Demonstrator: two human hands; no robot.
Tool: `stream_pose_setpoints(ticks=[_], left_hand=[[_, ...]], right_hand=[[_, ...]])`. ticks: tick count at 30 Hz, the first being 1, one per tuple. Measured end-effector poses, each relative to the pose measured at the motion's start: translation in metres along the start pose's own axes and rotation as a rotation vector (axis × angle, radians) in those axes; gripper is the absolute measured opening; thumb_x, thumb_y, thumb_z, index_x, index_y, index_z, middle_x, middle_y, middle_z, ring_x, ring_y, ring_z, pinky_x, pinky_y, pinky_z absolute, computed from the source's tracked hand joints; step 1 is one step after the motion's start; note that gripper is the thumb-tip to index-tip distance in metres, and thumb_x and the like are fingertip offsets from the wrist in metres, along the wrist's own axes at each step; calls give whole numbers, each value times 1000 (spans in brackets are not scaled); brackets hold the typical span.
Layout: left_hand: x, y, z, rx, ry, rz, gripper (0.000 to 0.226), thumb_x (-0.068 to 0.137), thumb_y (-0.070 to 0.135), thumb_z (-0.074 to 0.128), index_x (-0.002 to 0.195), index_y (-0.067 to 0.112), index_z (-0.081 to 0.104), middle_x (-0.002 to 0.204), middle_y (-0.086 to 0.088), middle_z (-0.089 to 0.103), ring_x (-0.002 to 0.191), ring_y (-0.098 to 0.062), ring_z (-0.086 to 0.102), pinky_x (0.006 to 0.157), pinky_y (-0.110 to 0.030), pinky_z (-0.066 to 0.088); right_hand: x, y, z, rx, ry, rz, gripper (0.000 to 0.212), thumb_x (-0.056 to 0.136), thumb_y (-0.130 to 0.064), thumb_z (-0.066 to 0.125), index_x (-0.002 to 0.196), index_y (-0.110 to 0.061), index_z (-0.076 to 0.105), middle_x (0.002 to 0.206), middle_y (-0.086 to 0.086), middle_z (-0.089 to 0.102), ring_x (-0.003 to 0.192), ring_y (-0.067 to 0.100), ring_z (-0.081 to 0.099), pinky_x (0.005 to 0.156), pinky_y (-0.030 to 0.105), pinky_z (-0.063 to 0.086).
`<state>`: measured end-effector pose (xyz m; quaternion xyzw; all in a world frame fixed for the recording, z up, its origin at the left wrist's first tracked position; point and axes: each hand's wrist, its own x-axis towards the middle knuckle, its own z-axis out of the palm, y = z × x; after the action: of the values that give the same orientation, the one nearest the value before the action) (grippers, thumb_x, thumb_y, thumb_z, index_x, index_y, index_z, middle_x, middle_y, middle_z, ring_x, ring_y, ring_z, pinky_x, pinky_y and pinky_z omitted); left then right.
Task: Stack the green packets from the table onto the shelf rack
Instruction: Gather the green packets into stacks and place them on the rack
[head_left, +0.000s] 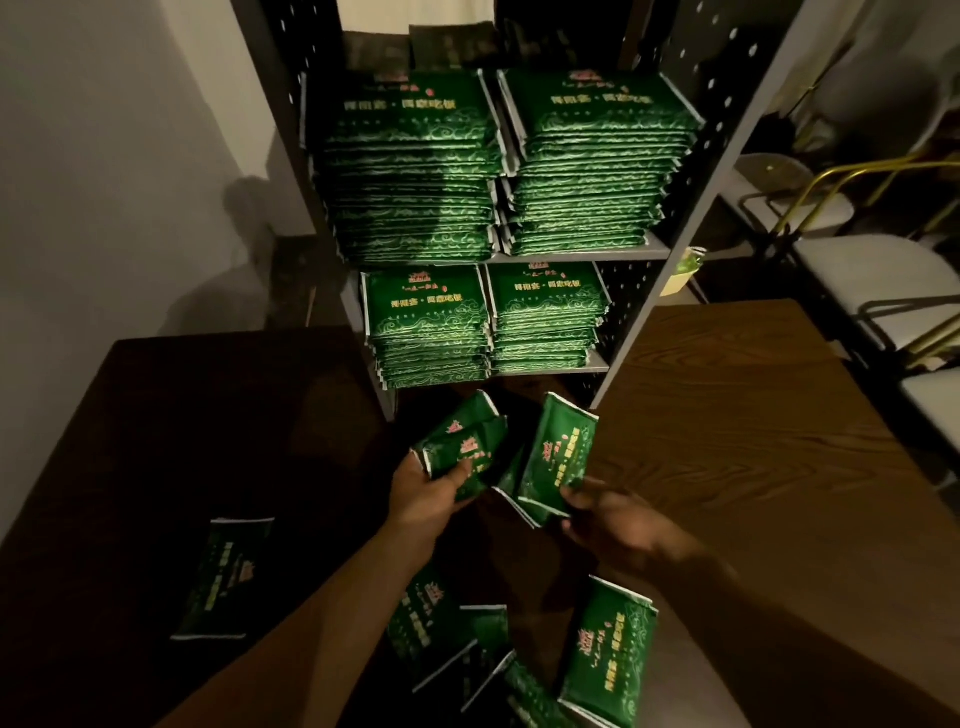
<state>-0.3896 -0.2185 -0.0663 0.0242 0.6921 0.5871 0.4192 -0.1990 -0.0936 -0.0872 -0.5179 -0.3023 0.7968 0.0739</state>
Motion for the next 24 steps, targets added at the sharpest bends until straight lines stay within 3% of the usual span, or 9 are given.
stream_pose_setpoints(ticks=[4,7,9,11,13,15,18,21,24], left_hand=[[-25,0,21,-147,-203,-61,23,97,10,64,117,21,63,111,3,69,92,-14,71,71,-33,59],[-32,-12,29,-76,-269,35,39,85,1,75,117,22,66,110,-2,76,101,-19,73,81,-37,60],[-30,-18,32,36,-184,132,48,76,-12,78,112,18,66,111,-10,74,109,-31,70,95,-45,56],[-30,-19,31,103,-139,150,51,75,-18,75,109,18,64,110,-10,73,108,-32,69,96,-44,55],[-30,-17,24,109,-165,130,53,75,-21,72,110,17,62,106,-6,72,102,-26,70,86,-32,58],[-33,-13,18,157,-231,105,54,77,-23,69,115,13,60,104,-3,70,96,-18,69,74,-20,57],[-28,-16,13,253,-297,101,55,78,-23,68,116,17,61,114,-9,70,110,-25,67,97,-39,55],[-28,-15,14,336,-332,142,51,79,-19,71,106,23,62,108,-3,70,105,-19,67,100,-39,52],[-22,-13,10,482,-347,278,47,78,-4,81,109,25,62,108,3,70,102,-5,66,93,-27,54]], right_hand=[[-12,15,22,118,1,-38,18,95,3,57,111,-1,64,111,13,67,94,21,64,59,25,56],[-14,22,35,145,24,-56,19,95,3,59,113,4,62,114,15,67,94,21,67,61,26,59],[-19,25,36,-38,26,-65,27,92,-1,65,118,4,61,113,15,70,91,22,71,64,28,60],[-23,24,29,-416,-1,-92,32,85,-11,76,115,-7,67,106,5,73,92,16,71,70,27,59],[-23,17,15,-517,23,-192,51,73,-18,86,120,-17,65,111,0,71,100,15,68,83,32,59],[-22,5,-3,-368,75,-326,82,64,-9,90,135,-22,51,120,-6,64,109,14,62,98,41,52],[-25,-11,-13,-580,-81,-411,117,59,-7,91,153,-37,27,136,-12,54,128,13,49,108,44,45],[-31,-15,-4,-746,-163,-446,77,72,3,82,135,-30,53,126,-7,64,121,11,59,101,39,53],[-26,-7,0,-876,4,-680,46,77,-3,83,110,-31,67,109,-12,72,105,5,68,93,27,56]])
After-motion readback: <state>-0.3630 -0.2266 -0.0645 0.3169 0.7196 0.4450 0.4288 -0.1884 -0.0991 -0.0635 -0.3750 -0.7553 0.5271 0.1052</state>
